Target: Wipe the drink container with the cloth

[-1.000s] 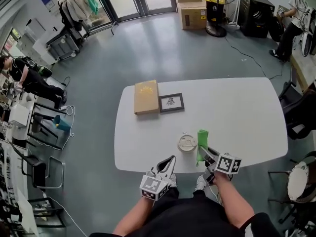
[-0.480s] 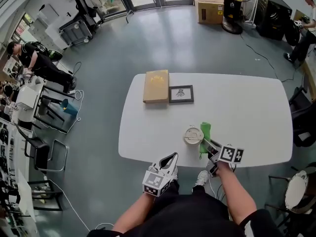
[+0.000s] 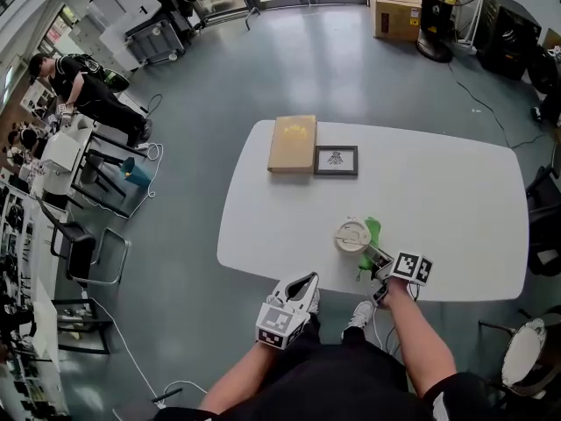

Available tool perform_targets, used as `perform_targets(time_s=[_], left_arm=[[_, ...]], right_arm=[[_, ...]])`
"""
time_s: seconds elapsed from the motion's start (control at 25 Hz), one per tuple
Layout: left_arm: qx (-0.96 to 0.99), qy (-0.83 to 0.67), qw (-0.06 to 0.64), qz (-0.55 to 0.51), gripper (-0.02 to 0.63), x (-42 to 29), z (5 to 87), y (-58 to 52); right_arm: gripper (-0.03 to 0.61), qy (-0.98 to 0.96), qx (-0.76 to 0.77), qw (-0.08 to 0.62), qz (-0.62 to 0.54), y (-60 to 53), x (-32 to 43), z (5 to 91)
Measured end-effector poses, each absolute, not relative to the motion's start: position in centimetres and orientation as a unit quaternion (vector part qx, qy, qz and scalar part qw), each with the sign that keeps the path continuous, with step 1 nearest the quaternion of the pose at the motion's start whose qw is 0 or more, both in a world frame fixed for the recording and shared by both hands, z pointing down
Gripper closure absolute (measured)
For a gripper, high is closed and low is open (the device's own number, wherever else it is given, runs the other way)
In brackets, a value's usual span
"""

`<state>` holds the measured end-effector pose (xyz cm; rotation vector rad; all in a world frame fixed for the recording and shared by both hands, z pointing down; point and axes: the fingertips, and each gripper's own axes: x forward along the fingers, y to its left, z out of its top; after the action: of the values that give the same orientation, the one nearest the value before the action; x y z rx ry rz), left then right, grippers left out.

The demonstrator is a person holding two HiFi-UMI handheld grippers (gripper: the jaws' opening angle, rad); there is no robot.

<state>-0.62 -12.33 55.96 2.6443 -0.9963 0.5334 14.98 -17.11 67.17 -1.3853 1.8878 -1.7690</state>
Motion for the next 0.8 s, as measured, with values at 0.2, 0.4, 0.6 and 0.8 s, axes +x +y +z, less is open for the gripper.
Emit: perform_targets(time_s=[0.2,0.4,0.6,0.8], left_arm=[[0.903,-0.36,0.134,0.193,0.604,-1.3,57.1,-11.8],[0.893,-0.384,0.133,0.193,0.604,-1.6,56.7,-11.7],[0.883,-0.412,0.143,0.173,0.604,-2.2,57.3,-11.2],[0.87,-0.443,0.16,0.144,0.604,-3.4,58.0,-11.5]], right_arm=[[0.462,0.61,-0.458,0.088,-0.641,-16.7,14.7,69.9],[0.46,0.604,-0.451,0.081,-0.652,-16.4,14.6,70.6],[0.46,0.629,-0.437,0.13,-0.629,-16.4,15.4,68.2],[0.46,0.731,-0.446,0.115,-0.504,-15.8,16.9,62.5]])
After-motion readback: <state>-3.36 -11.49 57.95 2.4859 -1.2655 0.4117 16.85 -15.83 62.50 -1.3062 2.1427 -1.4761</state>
